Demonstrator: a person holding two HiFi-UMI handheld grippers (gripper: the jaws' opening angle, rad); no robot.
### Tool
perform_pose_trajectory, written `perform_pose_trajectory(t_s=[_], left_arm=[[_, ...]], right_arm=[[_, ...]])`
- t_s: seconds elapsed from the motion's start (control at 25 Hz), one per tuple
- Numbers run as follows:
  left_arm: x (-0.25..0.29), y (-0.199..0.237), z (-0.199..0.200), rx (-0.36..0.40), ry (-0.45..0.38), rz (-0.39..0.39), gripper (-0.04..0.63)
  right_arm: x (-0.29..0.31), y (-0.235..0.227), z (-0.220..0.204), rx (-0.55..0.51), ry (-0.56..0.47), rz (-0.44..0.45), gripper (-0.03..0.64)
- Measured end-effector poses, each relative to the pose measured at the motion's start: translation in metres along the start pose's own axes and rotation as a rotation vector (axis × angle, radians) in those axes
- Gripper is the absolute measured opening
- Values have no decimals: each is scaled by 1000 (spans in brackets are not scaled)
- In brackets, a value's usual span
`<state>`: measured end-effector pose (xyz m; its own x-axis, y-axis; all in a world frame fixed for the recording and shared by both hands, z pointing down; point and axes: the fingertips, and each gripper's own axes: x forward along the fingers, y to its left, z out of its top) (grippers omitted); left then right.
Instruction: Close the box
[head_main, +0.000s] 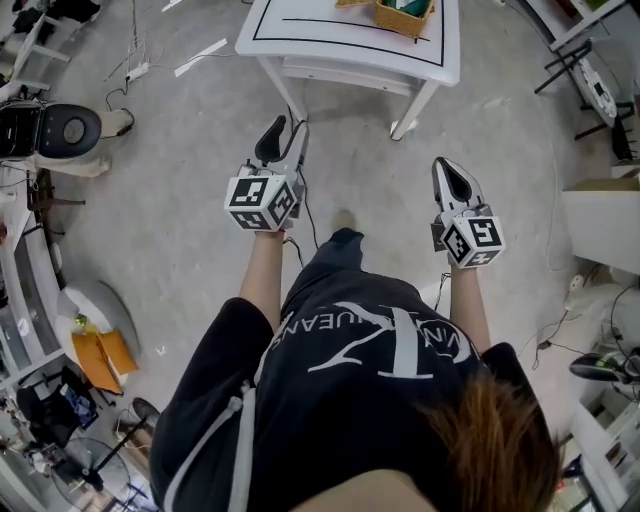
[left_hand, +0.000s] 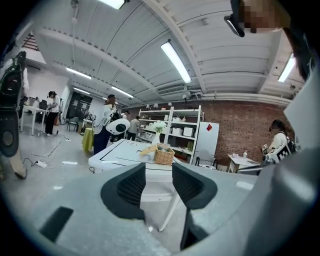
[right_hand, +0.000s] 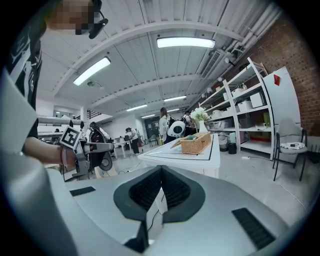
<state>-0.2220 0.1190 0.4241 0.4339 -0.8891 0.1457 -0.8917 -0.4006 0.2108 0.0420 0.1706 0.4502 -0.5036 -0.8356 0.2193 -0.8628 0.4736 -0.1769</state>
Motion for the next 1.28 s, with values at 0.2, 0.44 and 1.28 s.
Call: perform_pose_trajectory(t_s=[0.2, 0.44, 1.28], left_arm=[[42, 25, 5, 18, 37, -48, 161], [82, 35, -5, -6, 79, -97, 161], [187, 45, 13, -46, 66, -7, 164]], right_arm=[[40, -10, 9, 11, 3, -41, -2], [70, -16, 15, 10, 1, -69, -2], [176, -115, 49, -26, 41, 32, -2]])
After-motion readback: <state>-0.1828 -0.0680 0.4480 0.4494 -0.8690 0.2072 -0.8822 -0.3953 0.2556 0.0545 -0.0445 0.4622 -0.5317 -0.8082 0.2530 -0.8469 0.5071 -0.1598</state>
